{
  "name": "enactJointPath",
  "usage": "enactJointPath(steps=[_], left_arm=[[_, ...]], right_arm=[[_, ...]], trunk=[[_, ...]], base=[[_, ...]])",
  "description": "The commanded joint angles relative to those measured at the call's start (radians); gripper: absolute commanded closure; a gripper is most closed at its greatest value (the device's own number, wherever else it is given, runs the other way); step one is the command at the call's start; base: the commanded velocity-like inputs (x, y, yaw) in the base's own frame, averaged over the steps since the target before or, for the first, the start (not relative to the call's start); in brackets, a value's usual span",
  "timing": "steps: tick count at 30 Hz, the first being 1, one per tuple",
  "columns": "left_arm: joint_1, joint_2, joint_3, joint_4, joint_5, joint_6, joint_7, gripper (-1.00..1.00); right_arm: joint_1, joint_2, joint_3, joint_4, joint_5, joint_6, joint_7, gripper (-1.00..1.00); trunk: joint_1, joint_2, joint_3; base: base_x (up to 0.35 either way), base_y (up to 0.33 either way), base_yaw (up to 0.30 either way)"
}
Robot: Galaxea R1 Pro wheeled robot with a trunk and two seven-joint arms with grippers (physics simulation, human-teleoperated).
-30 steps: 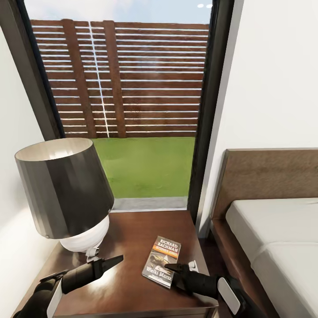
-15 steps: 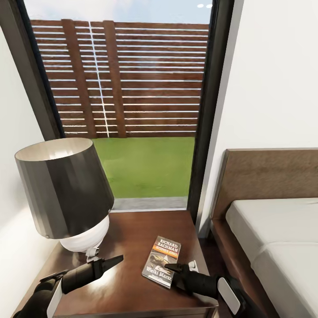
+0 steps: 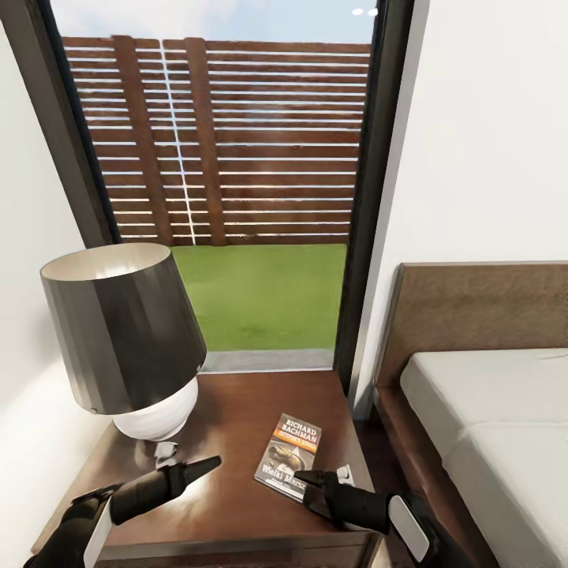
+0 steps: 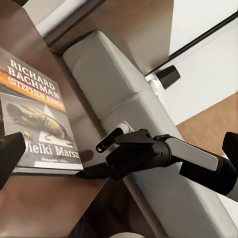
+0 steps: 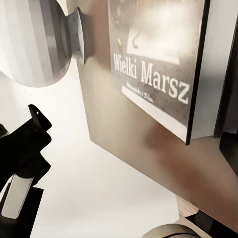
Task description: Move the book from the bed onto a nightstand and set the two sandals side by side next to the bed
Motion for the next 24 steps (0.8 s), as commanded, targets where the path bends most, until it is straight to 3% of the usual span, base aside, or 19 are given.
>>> enactJointPath(steps=[1,8,24], left_arm=[[0.000,0.000,0.000,0.000,0.001,0.011,0.006,-1.00],[0.000,0.000,0.000,0.000,0.003,0.010,0.023,-1.00],[0.000,0.000,-0.002,0.000,0.003,0.011,0.022,-1.00]], right_arm=[[0.000,0.000,0.000,0.000,0.008,0.002,-0.001,-1.00],[0.000,0.000,0.000,0.000,0.007,0.002,-0.001,-1.00],[0.000,0.000,0.000,0.000,0.007,0.002,-0.001,-1.00]], trunk=[[0.000,0.000,-0.001],[-0.001,0.000,0.007],[-0.063,0.112,0.057]], base=[[-0.001,0.000,0.000],[0.000,0.000,0.000],[0.000,0.000,0.000]])
